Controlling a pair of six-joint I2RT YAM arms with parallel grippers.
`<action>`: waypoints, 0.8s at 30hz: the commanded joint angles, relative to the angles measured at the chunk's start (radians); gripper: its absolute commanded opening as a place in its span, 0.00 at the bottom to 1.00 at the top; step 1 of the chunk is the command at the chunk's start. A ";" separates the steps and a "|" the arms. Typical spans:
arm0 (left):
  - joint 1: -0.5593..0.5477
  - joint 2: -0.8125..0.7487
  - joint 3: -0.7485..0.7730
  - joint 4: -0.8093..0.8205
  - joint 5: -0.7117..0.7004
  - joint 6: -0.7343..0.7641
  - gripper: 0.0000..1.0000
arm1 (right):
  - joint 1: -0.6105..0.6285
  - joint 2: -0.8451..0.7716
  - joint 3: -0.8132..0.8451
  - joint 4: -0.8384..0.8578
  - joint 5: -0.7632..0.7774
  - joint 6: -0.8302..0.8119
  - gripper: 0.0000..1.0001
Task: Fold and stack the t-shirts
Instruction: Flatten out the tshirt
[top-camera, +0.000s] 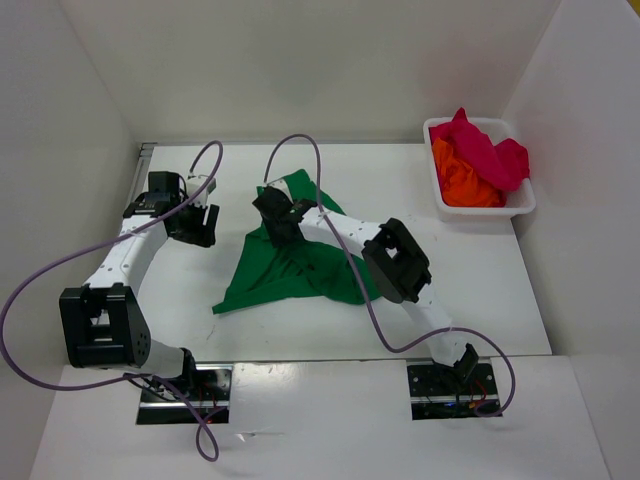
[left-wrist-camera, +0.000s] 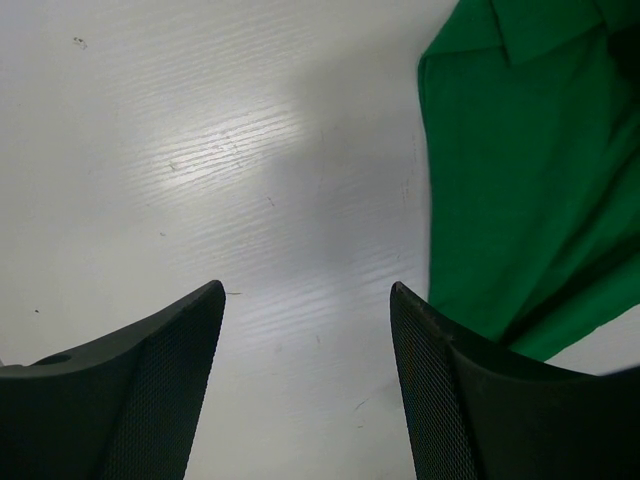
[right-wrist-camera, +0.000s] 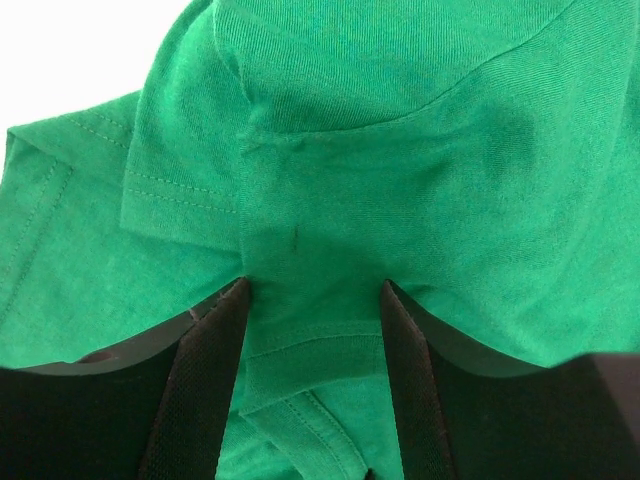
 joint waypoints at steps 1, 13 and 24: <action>0.004 -0.029 0.018 0.018 0.027 0.009 0.75 | 0.012 0.006 0.042 -0.023 0.029 -0.009 0.53; -0.009 0.023 0.039 -0.022 0.078 0.038 0.75 | -0.008 -0.142 -0.011 -0.066 0.143 0.049 0.00; -0.157 0.143 0.139 -0.049 0.069 0.115 0.76 | -0.242 -0.656 -0.494 -0.277 0.186 0.337 0.00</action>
